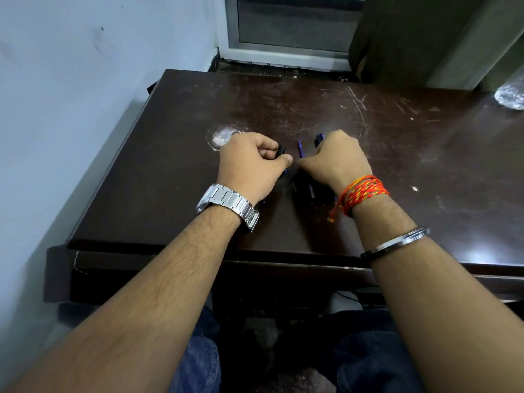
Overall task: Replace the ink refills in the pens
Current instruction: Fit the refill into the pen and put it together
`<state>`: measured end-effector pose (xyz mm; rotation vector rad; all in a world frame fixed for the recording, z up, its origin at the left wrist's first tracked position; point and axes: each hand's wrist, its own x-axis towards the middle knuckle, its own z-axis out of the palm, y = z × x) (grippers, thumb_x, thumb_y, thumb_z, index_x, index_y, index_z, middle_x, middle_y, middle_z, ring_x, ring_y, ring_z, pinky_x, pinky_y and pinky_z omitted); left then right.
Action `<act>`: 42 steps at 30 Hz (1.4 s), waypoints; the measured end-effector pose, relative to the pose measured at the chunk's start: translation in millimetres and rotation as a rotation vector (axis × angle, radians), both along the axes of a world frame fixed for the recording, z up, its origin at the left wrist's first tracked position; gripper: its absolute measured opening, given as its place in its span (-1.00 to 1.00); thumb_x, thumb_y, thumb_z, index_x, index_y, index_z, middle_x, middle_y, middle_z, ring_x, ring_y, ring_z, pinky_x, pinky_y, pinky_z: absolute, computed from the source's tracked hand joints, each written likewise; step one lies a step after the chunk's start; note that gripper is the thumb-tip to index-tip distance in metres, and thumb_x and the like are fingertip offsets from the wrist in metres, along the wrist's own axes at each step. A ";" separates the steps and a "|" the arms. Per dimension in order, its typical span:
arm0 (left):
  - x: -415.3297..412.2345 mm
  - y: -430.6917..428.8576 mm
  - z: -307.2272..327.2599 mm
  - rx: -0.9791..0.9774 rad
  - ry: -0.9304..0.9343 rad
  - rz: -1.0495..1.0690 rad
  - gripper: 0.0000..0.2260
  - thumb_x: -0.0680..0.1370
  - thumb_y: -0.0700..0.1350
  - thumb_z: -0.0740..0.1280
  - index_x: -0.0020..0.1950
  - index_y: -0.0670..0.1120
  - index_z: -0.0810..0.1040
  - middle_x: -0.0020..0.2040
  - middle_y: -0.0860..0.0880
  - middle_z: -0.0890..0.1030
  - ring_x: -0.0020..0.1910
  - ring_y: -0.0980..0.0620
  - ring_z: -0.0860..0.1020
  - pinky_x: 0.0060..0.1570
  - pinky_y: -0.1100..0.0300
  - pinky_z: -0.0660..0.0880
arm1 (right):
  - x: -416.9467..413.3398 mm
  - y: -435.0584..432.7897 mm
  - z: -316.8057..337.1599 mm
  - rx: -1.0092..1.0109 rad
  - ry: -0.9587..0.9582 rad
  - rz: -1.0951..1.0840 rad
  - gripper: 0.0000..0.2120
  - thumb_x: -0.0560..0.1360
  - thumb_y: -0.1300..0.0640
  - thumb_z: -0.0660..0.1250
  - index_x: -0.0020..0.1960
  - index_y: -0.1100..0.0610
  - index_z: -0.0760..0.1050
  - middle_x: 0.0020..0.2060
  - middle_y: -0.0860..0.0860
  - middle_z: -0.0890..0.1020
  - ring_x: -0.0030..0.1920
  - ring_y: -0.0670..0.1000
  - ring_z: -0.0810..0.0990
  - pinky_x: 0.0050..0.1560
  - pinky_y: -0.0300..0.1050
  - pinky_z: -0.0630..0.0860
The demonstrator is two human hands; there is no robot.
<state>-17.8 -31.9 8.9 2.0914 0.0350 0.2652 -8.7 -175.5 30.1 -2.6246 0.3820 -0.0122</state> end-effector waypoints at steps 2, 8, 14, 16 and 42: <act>-0.8 0.2 0.9 -0.005 0.013 -0.010 -0.85 0.31 -0.02 0.59 -0.21 0.06 0.65 -0.35 0.14 0.63 -0.39 0.30 0.55 -0.39 0.52 0.42 | -0.8 2.0 -1.3 0.001 -0.028 0.015 -0.67 0.39 -0.06 0.46 -0.22 0.18 0.44 -0.19 0.15 0.57 -0.08 0.23 0.65 -0.11 -0.01 0.57; -3.9 1.1 5.4 0.015 0.030 -0.065 -0.85 0.33 -0.03 0.58 -0.26 0.09 0.62 -0.33 0.12 0.64 -0.35 0.28 0.58 -0.34 0.49 0.47 | 1.2 1.9 3.5 0.277 -0.319 -0.085 -0.62 0.39 0.00 0.34 -0.53 0.14 0.42 -0.68 -0.04 0.40 -0.50 -0.04 0.43 -0.39 -0.20 0.38; -6.9 -1.7 7.5 0.055 0.067 -0.162 -0.83 0.31 -0.03 0.60 -0.18 0.01 0.67 -0.30 0.11 0.66 -0.34 0.24 0.58 -0.32 0.42 0.47 | 4.6 4.5 8.8 0.640 -0.541 -0.164 -0.71 0.46 0.06 0.36 -0.44 0.03 0.58 -0.45 0.00 0.66 -0.38 -0.01 0.60 -0.19 0.00 0.61; -7.7 -2.2 8.3 0.051 0.063 -0.167 -0.83 0.30 -0.03 0.60 -0.20 0.02 0.66 -0.31 0.11 0.65 -0.34 0.24 0.59 -0.33 0.42 0.46 | 5.8 5.1 8.0 0.665 -0.545 -0.159 -0.71 0.48 0.05 0.37 -0.42 0.01 0.57 -0.46 -0.05 0.64 -0.39 -0.04 0.58 -0.20 -0.01 0.59; 5.2 11.4 6.9 -0.098 -0.076 0.028 -0.81 0.28 -0.02 0.61 -0.20 0.05 0.65 -0.35 0.13 0.64 -0.40 0.31 0.56 -0.37 0.44 0.47 | 3.0 16.9 1.0 0.799 -0.304 -0.057 -0.65 0.40 -0.02 0.33 -0.52 0.07 0.50 -0.35 0.07 0.72 -0.53 -0.04 0.52 -0.45 -0.18 0.37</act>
